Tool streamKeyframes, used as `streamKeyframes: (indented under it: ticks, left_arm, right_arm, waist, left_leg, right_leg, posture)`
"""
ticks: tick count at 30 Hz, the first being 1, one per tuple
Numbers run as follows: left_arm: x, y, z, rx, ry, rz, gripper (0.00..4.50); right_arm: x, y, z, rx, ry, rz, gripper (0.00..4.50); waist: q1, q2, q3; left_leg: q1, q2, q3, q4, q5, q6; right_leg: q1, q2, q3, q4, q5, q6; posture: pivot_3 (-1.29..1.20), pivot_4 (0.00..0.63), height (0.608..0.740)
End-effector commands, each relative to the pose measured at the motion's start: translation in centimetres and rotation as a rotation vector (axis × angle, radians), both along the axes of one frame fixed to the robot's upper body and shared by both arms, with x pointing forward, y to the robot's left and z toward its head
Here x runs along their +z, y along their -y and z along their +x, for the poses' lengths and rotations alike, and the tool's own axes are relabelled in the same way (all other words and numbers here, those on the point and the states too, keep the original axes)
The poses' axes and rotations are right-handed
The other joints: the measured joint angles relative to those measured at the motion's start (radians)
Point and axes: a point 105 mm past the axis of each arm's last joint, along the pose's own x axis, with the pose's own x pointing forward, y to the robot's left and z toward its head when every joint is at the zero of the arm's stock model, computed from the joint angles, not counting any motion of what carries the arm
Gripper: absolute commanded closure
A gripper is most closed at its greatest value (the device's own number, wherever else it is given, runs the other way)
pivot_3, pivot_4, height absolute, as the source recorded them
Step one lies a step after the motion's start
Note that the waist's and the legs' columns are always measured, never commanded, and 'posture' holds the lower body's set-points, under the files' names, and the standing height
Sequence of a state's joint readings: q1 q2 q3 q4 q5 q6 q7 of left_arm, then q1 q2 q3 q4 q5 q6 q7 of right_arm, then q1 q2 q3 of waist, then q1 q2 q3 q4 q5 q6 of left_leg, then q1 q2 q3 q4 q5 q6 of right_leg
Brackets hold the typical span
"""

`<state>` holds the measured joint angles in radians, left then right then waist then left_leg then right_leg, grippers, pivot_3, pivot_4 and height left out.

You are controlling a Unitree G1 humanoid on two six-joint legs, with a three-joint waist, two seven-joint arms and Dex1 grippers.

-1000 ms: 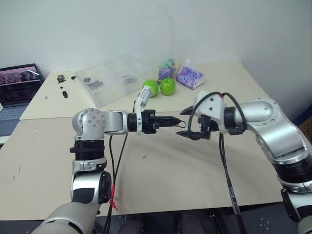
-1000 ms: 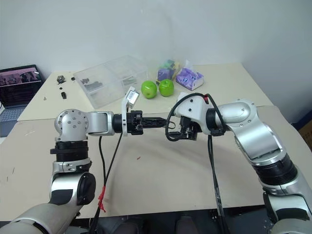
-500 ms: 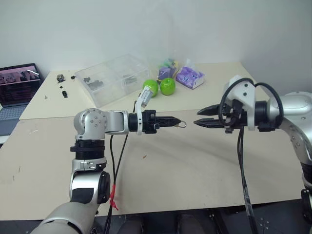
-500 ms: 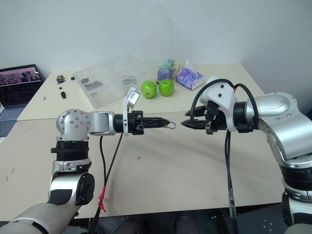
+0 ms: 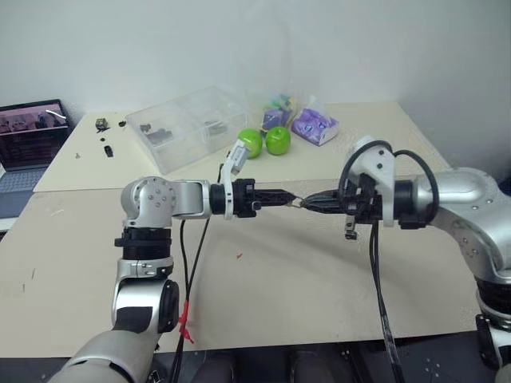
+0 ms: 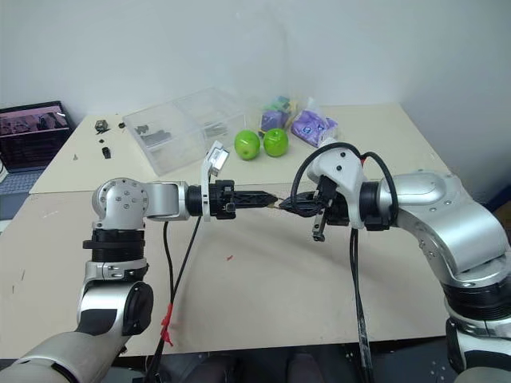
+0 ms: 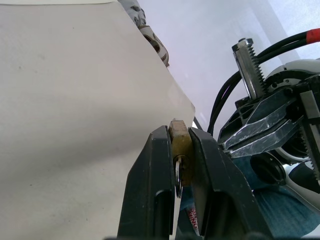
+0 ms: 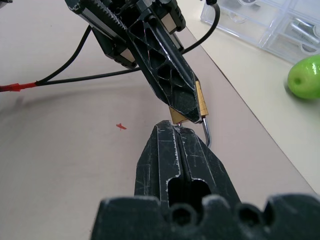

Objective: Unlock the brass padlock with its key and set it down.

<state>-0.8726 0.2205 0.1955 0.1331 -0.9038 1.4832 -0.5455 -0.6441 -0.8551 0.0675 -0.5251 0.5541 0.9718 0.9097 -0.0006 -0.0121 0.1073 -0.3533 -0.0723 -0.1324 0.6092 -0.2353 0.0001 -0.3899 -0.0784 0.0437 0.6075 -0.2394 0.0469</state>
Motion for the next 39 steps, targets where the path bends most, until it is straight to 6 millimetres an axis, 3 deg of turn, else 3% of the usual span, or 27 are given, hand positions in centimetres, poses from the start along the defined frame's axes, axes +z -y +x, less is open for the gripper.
streamKeyframes:
  ticks: [1,39]
  left_arm:
    - [1.6,0.2,-0.1,-0.013,0.057,-0.025,4.43]
    - [2.4,0.0,-0.3,0.008,0.058,-0.041,4.43]
  right_arm:
    - [0.3,-0.2,0.2,-0.005,0.047,0.001,4.48]
    - [-1.3,0.0,2.9,-0.071,0.092,-0.014,4.48]
  waist:
    - [0.001,0.000,0.000]
    - [0.000,0.000,0.000]
  left_leg:
    - [0.000,0.000,0.000,0.000,0.000,0.000]
    - [0.001,0.000,0.000,0.000,0.000,0.000]
  right_leg:
    - [0.000,0.000,0.000,0.000,0.000,0.000]
    - [0.000,0.001,0.000,0.000,0.000,0.000]
  posture:
    - [0.00,0.150,0.740]
    - [0.00,0.150,0.740]
